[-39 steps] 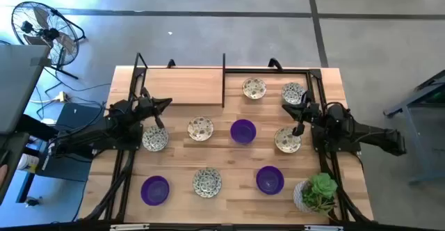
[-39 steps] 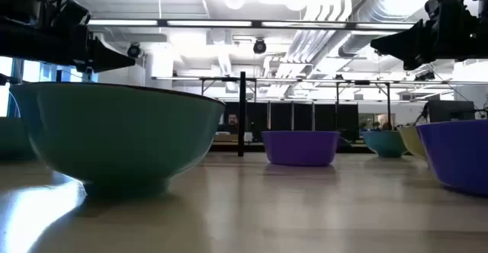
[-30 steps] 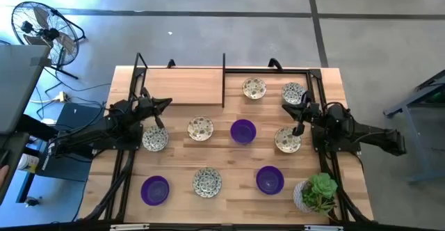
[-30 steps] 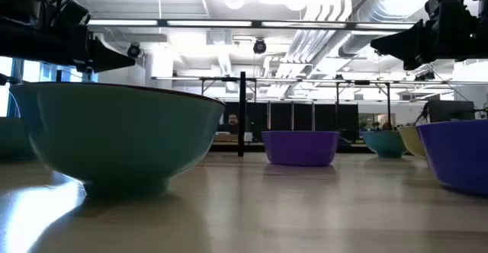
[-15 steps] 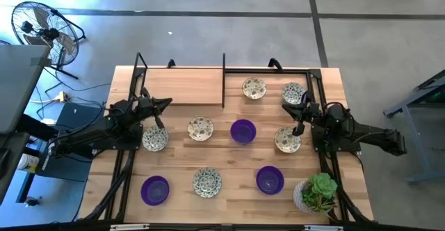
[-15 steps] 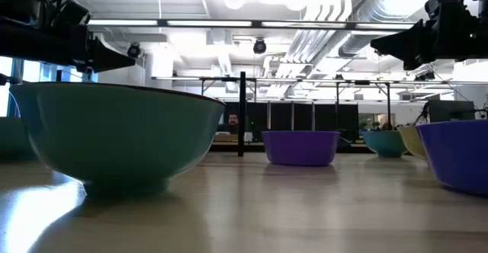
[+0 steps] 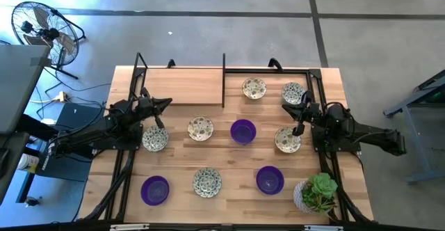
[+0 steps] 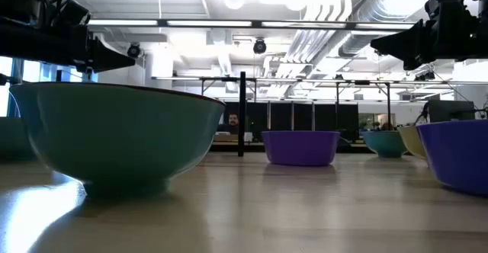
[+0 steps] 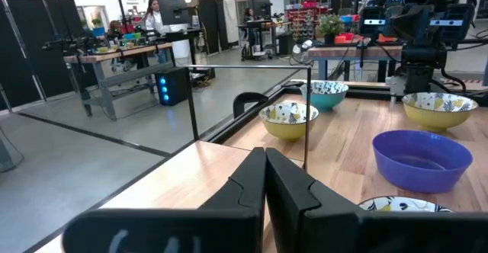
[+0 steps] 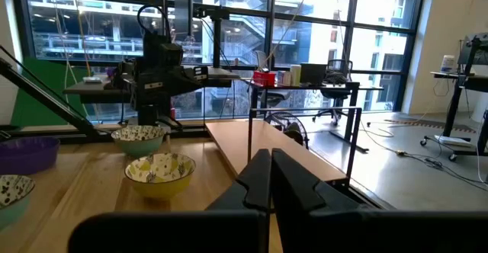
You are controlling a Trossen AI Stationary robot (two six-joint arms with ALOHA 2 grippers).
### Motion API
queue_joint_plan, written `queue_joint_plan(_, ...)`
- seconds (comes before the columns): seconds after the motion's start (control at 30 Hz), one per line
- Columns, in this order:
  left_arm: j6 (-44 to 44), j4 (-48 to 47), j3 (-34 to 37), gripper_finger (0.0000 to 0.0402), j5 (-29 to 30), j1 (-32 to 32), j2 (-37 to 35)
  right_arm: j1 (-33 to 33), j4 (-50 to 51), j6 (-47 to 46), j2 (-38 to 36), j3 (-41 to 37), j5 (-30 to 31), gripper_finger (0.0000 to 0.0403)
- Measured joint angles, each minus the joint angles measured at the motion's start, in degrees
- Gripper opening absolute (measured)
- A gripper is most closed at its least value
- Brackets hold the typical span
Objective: Pick & Place Mini bowls
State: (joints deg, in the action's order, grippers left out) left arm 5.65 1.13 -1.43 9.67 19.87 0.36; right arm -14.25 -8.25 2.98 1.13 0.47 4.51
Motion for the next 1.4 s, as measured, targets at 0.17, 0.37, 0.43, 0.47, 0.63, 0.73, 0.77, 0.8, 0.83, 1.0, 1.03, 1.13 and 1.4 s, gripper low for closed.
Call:
queue_joint_plan(0.17, 0.0, 0.0, 0.0, 0.0003, 0.0, 0.0, 0.0, 0.0, 0.0, 0.0, 0.0, 0.0, 0.0, 0.0000)
queue_joint_plan(0.37, 0.0, 0.0, 0.0, 0.0003, 0.0, 0.0, 0.0, 0.0, 0.0, 0.0, 0.0, 0.0, 0.0, 0.0000)
queue_joint_plan(0.43, 0.0, 0.0, 0.0, 0.0003, 0.0, 0.0, 0.0, 0.0, 0.0, 0.0, 0.0, 0.0, 0.0, 0.0000)
queue_joint_plan(0.47, 0.0, 0.0, 0.0, 0.0003, 0.0, 0.0, 0.0, 0.0, 0.0, 0.0, 0.0, 0.0, 0.0, 0.0000)
queue_joint_plan(0.63, 0.0, 0.2, 0.0, 0.0003, -0.1, 0.0, 0.0, 0.0, 0.0, 0.0, 0.0, 0.0, 0.0, 0.0000)
queue_joint_plan(0.73, 0.0, 2.0, 0.0, 0.0003, -1.7, 0.0, 0.0, 0.0, 0.0, 0.0, 0.0, 0.0, 0.0, 0.0000)
queue_joint_plan(0.77, 0.0, 2.4, 0.0, 0.0003, -2.6, 0.0, 0.0, 0.0, 0.0, 0.0, 0.0, 0.0, 0.0, 0.0000)
queue_joint_plan(0.8, -0.2, 2.5, 0.0, 0.0003, -3.7, 0.0, 0.0, 0.0, 0.0, 0.0, 0.0, 0.0, 0.0, 0.0000)
queue_joint_plan(0.83, -0.9, 2.5, 0.0, 0.0003, -4.9, 0.0, 0.0, 0.0, 0.0, 0.0, 0.0, 0.0, 0.0, 0.0000)
queue_joint_plan(1.0, -6.5, 3.9, 0.0, 0.0003, -9.8, 0.0, 0.0, 0.0, 0.0, 0.0, 0.0, 0.0, 0.0, 0.0000)
queue_joint_plan(1.03, -7.2, 4.0, 0.0, 0.0003, -10.9, 0.0, 0.0, 0.0, 0.0, 0.0, 0.0, 0.0, 0.0, 0.0000)
queue_joint_plan(1.13, -8.4, 1.8, -1.1, 0.0003, -15.1, 0.0, 0.1, 0.0, 0.0, 0.0, 0.0, 0.0, 0.0, 0.0000)
queue_joint_plan(1.4, -9.8, -5.5, -11.8, 0.0001, -16.4, 0.0, 7.5, 0.0, 0.0, 0.0, 0.0, 0.0, 0.0, 0.0000)
